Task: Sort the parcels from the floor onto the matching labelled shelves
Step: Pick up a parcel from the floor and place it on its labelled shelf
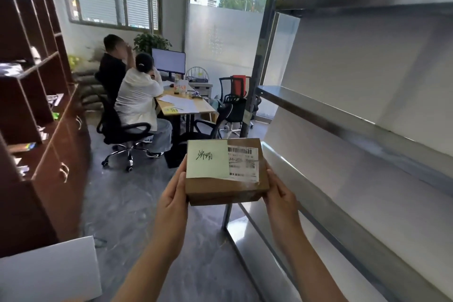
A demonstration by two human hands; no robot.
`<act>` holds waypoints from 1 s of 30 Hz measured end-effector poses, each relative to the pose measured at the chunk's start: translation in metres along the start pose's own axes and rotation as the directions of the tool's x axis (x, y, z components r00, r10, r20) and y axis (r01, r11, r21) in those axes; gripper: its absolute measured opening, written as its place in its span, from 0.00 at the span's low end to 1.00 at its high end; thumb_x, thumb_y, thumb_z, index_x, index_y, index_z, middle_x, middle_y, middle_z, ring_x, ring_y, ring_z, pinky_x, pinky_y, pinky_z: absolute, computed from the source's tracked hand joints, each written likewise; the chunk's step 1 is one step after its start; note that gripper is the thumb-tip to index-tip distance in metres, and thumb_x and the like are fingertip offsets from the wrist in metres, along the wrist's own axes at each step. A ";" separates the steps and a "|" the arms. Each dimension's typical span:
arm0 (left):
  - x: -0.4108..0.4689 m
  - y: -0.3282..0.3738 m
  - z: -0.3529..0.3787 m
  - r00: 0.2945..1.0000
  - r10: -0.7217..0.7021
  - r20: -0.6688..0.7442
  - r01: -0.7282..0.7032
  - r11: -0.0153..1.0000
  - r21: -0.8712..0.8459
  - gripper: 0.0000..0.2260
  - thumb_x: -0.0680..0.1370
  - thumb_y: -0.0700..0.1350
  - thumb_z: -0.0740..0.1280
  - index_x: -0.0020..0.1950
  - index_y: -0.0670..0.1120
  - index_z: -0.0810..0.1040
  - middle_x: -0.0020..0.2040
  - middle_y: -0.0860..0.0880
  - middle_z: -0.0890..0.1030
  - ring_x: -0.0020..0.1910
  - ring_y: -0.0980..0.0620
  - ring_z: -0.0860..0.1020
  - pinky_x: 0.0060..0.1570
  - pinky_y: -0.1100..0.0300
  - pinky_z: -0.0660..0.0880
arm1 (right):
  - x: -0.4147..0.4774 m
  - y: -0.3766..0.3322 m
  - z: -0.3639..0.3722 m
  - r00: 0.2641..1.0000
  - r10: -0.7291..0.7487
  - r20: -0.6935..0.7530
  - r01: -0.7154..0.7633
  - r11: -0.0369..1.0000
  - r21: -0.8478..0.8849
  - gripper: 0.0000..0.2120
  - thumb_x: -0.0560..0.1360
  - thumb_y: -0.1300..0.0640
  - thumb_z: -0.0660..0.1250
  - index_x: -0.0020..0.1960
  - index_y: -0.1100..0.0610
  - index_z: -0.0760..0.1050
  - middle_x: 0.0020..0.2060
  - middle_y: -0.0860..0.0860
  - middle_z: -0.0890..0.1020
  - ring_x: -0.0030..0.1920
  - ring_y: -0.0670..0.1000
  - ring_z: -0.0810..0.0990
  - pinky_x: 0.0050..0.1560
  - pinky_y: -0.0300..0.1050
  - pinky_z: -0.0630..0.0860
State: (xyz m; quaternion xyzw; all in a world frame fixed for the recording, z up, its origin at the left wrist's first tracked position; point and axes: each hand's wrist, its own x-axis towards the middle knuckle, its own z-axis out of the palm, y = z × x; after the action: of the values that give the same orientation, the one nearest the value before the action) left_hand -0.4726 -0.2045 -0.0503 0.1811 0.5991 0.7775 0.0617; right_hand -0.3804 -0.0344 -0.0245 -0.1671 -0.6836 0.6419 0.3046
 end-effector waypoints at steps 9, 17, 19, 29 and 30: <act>0.051 -0.019 -0.054 0.996 -0.048 -0.081 0.046 0.999 -0.029 0.16 0.83 0.58 0.58 0.70 0.67 0.73 0.71 0.60 0.77 0.73 0.56 0.70 0.76 0.46 0.63 | 0.053 0.049 0.068 0.995 0.057 0.077 -0.065 0.992 0.105 0.18 0.84 0.51 0.55 0.69 0.51 0.76 0.61 0.47 0.83 0.65 0.48 0.79 0.68 0.46 0.75; 0.109 -0.034 -0.053 0.990 -0.041 -0.134 0.048 0.997 0.053 0.16 0.82 0.60 0.58 0.70 0.70 0.72 0.72 0.58 0.76 0.74 0.55 0.70 0.76 0.45 0.64 | 0.126 0.073 0.086 0.985 0.044 0.166 -0.067 0.988 0.140 0.17 0.83 0.50 0.57 0.69 0.50 0.77 0.59 0.46 0.85 0.61 0.43 0.82 0.59 0.35 0.78; 0.124 -0.038 -0.047 0.988 -0.024 -0.152 0.029 0.999 0.033 0.17 0.82 0.58 0.58 0.71 0.67 0.73 0.73 0.57 0.76 0.74 0.55 0.70 0.76 0.46 0.64 | 0.148 0.079 0.089 0.983 0.035 0.179 -0.064 0.985 0.158 0.17 0.83 0.48 0.57 0.68 0.47 0.77 0.58 0.44 0.85 0.62 0.43 0.81 0.60 0.38 0.77; 0.213 -0.041 -0.002 0.975 0.035 -0.221 -0.028 0.999 0.039 0.17 0.80 0.58 0.60 0.69 0.66 0.75 0.72 0.57 0.77 0.74 0.55 0.71 0.76 0.47 0.64 | 0.257 0.084 0.086 0.961 -0.028 0.274 -0.057 0.952 0.299 0.16 0.84 0.55 0.54 0.69 0.49 0.74 0.57 0.42 0.84 0.58 0.39 0.82 0.51 0.30 0.78; 0.220 -0.043 0.003 0.974 0.038 -0.224 -0.029 0.999 0.042 0.17 0.81 0.56 0.60 0.69 0.66 0.75 0.72 0.57 0.77 0.74 0.55 0.71 0.76 0.46 0.64 | 0.266 0.085 0.085 0.960 -0.027 0.278 -0.060 0.951 0.302 0.16 0.84 0.55 0.54 0.68 0.49 0.74 0.58 0.42 0.84 0.58 0.39 0.82 0.51 0.31 0.79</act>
State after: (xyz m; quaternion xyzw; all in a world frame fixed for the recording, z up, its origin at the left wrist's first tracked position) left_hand -0.6805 -0.1217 -0.0452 0.1033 0.6138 0.7824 -0.0230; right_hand -0.6495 0.0747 -0.0529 -0.0312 -0.6100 0.7601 0.2219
